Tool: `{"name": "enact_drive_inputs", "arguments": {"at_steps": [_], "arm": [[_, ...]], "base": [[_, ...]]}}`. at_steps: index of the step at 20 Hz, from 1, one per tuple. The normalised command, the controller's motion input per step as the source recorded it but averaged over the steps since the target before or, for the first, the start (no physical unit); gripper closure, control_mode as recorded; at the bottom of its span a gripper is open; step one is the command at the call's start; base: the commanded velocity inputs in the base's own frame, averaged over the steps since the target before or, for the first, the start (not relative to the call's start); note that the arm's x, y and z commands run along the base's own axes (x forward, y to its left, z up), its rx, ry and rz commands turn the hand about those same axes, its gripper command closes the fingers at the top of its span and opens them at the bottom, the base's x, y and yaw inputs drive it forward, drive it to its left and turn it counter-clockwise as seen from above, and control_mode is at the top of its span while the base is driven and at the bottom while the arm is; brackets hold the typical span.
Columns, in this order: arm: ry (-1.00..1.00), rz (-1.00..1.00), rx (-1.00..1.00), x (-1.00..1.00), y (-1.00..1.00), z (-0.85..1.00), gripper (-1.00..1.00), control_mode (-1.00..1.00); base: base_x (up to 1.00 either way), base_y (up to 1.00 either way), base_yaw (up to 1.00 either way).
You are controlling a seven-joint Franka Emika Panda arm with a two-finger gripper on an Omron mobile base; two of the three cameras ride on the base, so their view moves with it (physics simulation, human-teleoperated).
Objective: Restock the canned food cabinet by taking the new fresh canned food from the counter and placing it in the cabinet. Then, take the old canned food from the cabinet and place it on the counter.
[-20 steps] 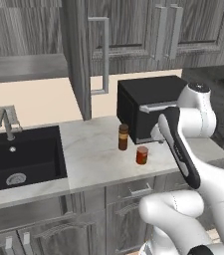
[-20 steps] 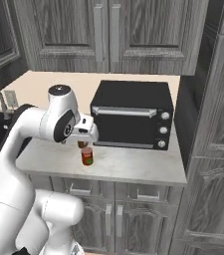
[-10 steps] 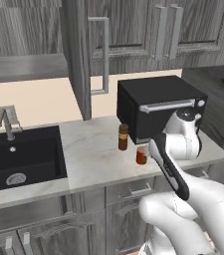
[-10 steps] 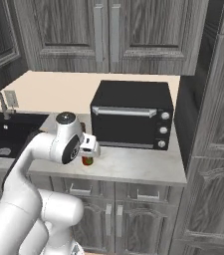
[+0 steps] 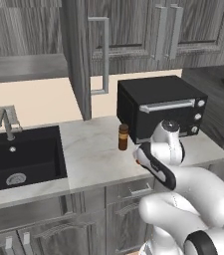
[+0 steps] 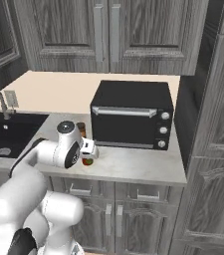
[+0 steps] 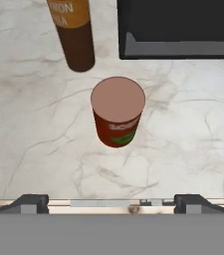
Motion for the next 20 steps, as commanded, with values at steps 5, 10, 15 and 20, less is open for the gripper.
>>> {"name": "enact_drive_inputs", "arguments": {"at_steps": [5,10,15,20], "arm": [[0.00,-0.04,0.00,0.32,-0.07,-0.20,-1.00,-1.00],[-0.02,-0.06,0.00,0.24,-0.03,-0.25,-1.00,-1.00],[-0.01,-0.02,0.02,0.17,0.00,-0.20,-1.00,-1.00],[-0.01,0.00,0.00,0.07,0.00,-0.05,-1.00,-1.00]], "base": [[0.00,0.00,0.00],[0.00,0.00,0.00],[0.00,0.00,0.00],[0.00,0.00,0.00]]}}
